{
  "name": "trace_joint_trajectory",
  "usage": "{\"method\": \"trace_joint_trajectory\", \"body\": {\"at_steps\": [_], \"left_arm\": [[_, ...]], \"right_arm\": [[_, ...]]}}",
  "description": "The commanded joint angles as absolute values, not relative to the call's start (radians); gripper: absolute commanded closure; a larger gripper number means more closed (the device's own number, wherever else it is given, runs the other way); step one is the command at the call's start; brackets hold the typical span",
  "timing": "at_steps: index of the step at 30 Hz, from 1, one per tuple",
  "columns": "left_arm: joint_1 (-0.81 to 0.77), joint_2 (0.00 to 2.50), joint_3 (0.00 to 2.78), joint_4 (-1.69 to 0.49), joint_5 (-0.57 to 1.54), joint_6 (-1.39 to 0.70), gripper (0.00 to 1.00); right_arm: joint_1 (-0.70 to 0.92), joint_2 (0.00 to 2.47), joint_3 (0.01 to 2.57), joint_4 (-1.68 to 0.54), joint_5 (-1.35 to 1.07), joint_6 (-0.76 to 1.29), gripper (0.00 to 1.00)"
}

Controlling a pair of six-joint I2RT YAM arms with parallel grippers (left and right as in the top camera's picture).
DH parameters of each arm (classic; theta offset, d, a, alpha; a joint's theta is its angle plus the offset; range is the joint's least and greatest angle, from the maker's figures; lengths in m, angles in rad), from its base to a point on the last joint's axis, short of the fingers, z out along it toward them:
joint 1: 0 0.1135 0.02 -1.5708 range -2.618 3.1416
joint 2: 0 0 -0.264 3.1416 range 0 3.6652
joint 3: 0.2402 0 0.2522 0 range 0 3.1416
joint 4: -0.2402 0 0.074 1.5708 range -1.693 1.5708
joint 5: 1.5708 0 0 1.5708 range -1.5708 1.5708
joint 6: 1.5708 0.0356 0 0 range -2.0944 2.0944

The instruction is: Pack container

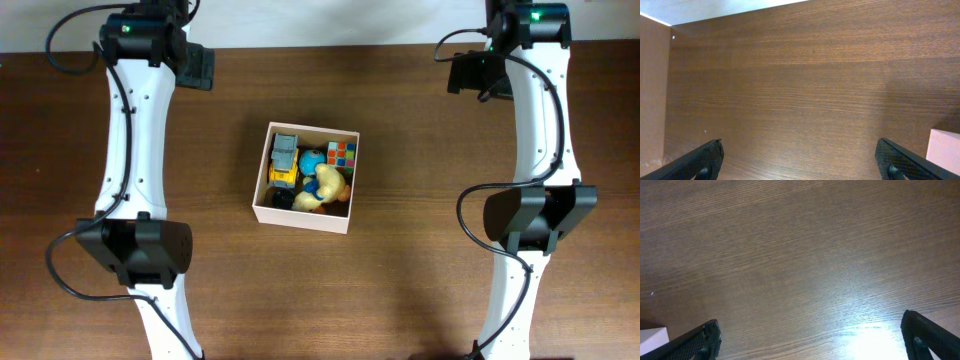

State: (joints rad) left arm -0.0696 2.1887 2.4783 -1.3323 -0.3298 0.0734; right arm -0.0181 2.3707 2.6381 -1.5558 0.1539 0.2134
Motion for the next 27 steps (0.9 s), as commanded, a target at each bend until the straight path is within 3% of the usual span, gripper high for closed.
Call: {"method": "trace_joint_trajectory", "body": {"at_steps": [1,10,14,20,27], "left_arm": [[-0.069,2.195,2.495,-1.333,-0.318,0.060,0.01],[-0.068,2.195,2.495,-1.322,-0.328,0.060,0.01],[-0.069,2.156,2.495,-1.358,-0.204,0.031,0.01],[-0.049,1.950,2.493,-1.364,-0.154,-0.146,0.01],[-0.040,1.657,2.333,-1.167,-0.214,-0.020,0.01]], "right_arm": [[-0.021,2.363,2.635,-1.556,0.167,0.226,0.01],[-0.021,2.363,2.635,-1.556,0.167,0.226,0.01],[-0.021,2.363,2.635,-1.556,0.167,0.226,0.01],[-0.021,2.363,2.635,-1.556,0.167,0.226,0.01],[-0.021,2.363,2.635,-1.556,0.167,0.226,0.01]]}}
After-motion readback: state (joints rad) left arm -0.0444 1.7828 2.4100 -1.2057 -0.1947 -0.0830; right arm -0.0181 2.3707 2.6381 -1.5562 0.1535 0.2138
